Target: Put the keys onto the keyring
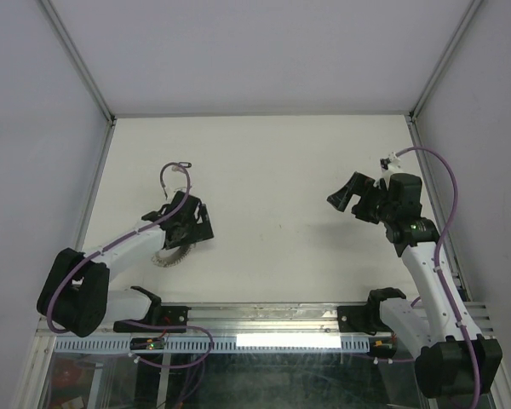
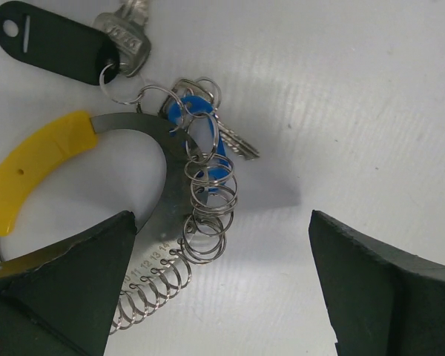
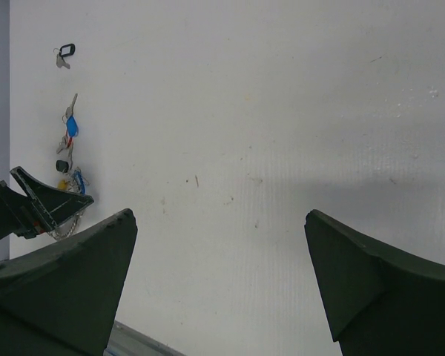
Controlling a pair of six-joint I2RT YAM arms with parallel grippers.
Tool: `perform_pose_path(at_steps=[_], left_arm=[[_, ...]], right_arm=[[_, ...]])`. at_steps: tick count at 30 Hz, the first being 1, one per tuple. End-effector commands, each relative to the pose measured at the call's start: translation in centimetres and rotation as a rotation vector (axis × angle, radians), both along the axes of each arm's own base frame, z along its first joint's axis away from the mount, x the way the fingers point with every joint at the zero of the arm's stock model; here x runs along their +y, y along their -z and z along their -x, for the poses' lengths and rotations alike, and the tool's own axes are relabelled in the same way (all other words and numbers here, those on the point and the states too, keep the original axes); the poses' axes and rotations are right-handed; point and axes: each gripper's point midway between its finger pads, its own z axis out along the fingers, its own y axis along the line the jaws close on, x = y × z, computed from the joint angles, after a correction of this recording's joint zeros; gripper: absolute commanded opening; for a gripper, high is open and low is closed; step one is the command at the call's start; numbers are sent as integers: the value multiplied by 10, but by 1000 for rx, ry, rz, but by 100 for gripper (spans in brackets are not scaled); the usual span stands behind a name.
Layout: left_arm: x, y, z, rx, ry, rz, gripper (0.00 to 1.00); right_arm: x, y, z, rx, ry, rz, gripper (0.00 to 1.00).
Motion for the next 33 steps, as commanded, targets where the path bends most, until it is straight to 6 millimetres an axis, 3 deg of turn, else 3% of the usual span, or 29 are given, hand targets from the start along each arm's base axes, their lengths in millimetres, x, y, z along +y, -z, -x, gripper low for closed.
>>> perform_pose_path(at_steps=[1, 9, 16, 18, 20, 23, 27, 29, 33], left_arm=[[-32, -5, -1, -37, 39, 63, 99], [-115, -15, 21, -48, 195, 151, 99], [-218, -23, 43, -63, 400, 202, 99], [-242, -33, 41, -88, 459, 200, 99], [-253, -49, 33, -141, 492, 195, 99], [-251, -87, 15, -265, 500, 183, 99], [-221, -129, -14, -371, 470, 168, 99], [-189, -141, -36, -399, 424, 153, 99], [-97, -151, -88, -424, 244, 50, 99]], right_arm=[[2, -18, -2, -61, -11, -18, 99], [0, -20, 1, -62, -8, -13, 99], [0, -19, 2, -63, -3, -10, 99], [-1, -18, 3, -63, 1, -5, 99], [-3, -20, 4, -66, 8, 3, 99], [-8, -21, 6, -75, 27, 23, 98], [-10, -20, 6, -77, 33, 35, 99], [-8, -18, 6, -73, 20, 26, 98], [-2, -16, 7, -63, -10, 7, 94]])
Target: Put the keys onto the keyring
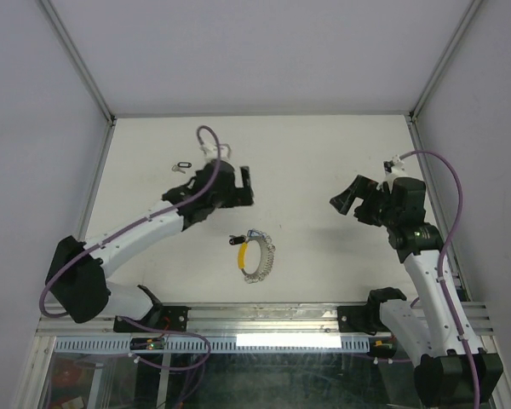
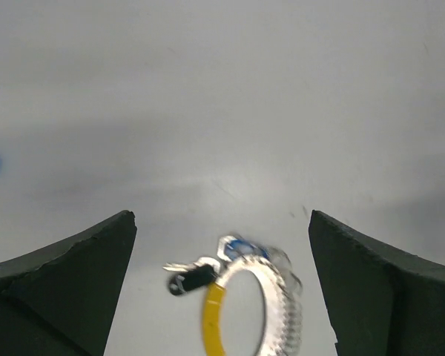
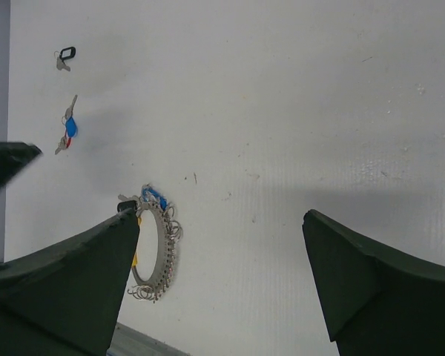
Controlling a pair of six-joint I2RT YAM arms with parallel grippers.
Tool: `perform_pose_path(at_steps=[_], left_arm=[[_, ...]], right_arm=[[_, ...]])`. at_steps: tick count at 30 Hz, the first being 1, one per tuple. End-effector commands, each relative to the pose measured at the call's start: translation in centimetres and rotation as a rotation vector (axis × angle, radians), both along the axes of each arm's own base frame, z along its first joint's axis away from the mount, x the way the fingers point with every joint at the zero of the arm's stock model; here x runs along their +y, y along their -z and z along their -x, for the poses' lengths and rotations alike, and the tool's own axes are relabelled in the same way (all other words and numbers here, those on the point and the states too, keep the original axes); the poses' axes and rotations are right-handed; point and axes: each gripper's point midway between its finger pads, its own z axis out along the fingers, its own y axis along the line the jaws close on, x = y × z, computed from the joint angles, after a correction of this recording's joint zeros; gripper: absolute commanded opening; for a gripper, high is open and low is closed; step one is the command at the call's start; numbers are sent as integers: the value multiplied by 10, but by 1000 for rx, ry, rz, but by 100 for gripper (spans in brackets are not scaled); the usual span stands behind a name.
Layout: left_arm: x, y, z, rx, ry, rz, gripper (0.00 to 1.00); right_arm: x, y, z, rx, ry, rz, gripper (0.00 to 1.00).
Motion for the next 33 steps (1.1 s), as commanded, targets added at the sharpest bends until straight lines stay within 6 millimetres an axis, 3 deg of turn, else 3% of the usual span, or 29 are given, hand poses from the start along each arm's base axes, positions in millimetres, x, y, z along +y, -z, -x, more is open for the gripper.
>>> perform_pose_path(at_steps=[1, 5, 8, 9, 16, 22, 33], left_arm=[[101, -26, -53, -85, -190, -93, 98], [177, -16, -80, -45, -358, -159, 87], [207, 0, -92, 9, -402, -218, 78], [213, 16, -95, 59, -405, -245, 76], [223, 75, -112, 278, -338, -303, 59], [234, 88, -125, 296, -363, -318, 46], [233, 104, -130, 323, -352, -316, 37]], right_arm=[[5, -7, -4, -32, -33, -15, 93], [9, -4, -2, -25, -55, -36, 88], [13, -2, 0, -16, -75, -53, 84], [14, -1, 1, -14, -80, -56, 83], [20, 1, 6, -8, -115, -77, 81], [24, 4, 10, 1, -141, -88, 79], [25, 7, 11, 8, -157, -89, 79]])
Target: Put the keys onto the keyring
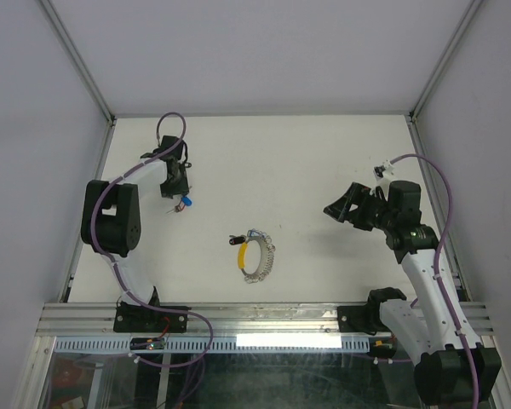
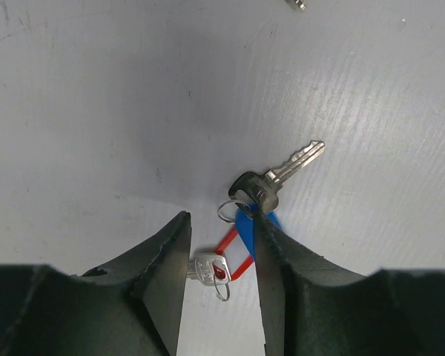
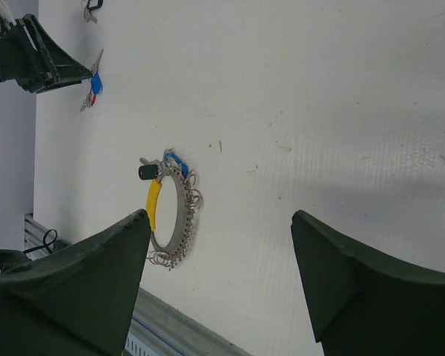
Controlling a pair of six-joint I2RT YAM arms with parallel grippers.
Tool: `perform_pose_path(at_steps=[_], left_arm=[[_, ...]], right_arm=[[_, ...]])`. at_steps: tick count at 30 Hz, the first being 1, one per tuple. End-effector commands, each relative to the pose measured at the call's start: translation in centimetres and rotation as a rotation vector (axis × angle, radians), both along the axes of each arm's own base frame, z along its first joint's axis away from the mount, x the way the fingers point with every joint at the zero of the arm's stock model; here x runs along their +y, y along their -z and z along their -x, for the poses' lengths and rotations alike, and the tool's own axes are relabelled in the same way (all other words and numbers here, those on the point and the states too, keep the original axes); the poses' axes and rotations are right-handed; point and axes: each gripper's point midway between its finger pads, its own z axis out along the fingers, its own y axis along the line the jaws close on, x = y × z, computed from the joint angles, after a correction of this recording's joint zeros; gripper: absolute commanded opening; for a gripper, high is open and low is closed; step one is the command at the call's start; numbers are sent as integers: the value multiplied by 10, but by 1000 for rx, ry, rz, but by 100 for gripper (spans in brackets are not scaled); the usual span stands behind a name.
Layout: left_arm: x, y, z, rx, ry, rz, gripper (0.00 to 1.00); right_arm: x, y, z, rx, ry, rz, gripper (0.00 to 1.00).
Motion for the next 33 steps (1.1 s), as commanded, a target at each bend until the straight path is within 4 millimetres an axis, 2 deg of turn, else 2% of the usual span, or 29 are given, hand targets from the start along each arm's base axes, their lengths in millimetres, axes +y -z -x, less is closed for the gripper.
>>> perform_pose_path(at_steps=[1, 10, 17, 23, 29, 30, 33], left_arm=[[-4, -11, -22, -60, 22, 22, 36], [-7, -10, -25, -62, 40, 39, 19], [-11, -7, -24, -58, 52, 57, 1], [-13, -12, -24, -70, 60, 66, 0], [-14, -30, -24, -129, 53, 60, 0], [-13, -33, -24, -144, 44, 54, 1], [-6, -41, -22, -172, 10, 35, 17]], right_arm=[[3, -7, -5, -49, -27, -10, 79], [3, -9, -3, -48, -28, -14, 79], [3, -8, -2, -46, -27, -14, 80], [3, -8, 0, -44, -26, -13, 80], [3, -7, 0, -43, -28, -11, 80], [3, -7, 0, -43, -28, -11, 80], [3, -6, 0, -42, -27, -10, 81]])
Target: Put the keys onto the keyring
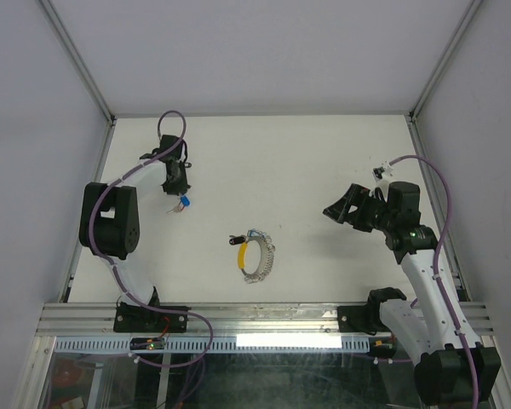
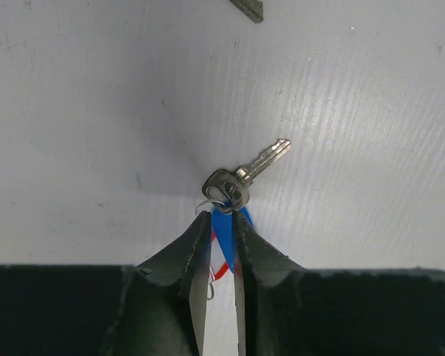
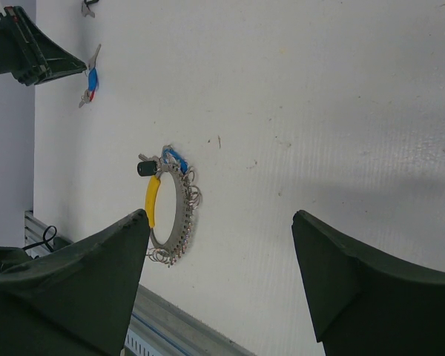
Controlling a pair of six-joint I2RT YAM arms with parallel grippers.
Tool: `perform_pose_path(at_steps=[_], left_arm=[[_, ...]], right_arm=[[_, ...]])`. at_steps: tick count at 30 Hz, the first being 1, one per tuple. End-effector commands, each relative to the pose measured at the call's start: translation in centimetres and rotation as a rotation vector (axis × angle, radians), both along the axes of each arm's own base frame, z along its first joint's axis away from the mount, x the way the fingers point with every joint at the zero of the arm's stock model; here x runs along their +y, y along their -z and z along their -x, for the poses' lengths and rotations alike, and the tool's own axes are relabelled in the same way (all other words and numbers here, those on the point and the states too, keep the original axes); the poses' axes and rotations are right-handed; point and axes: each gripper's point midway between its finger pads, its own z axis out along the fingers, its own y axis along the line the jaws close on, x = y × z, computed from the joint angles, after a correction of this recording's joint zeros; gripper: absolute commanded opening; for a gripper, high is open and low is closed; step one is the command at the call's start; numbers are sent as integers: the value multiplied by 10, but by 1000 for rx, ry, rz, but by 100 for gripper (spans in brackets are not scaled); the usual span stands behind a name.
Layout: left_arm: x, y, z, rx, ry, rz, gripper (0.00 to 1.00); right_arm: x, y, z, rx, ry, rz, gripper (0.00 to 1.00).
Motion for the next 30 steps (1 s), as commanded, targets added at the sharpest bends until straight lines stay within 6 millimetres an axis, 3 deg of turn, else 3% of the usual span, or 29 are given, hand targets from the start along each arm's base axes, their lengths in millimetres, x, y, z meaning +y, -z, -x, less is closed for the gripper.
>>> perform_pose_path(at_steps=[1, 8, 23, 30], left_arm=[[7, -42, -15, -155, -52, -14, 21], [9, -26, -11, -111, -69, -17, 43], [0, -5, -16, -62, -32, 21, 48], [-8, 3, -16, -48, -9, 54, 41]], right_arm=[[2, -11, -2, -53, -24, -7, 81], [2, -11, -2, -52, -27, -5, 81], [2, -11, -1, -51, -32, 1, 81], [2, -10, -1, -47, -33, 3, 81]])
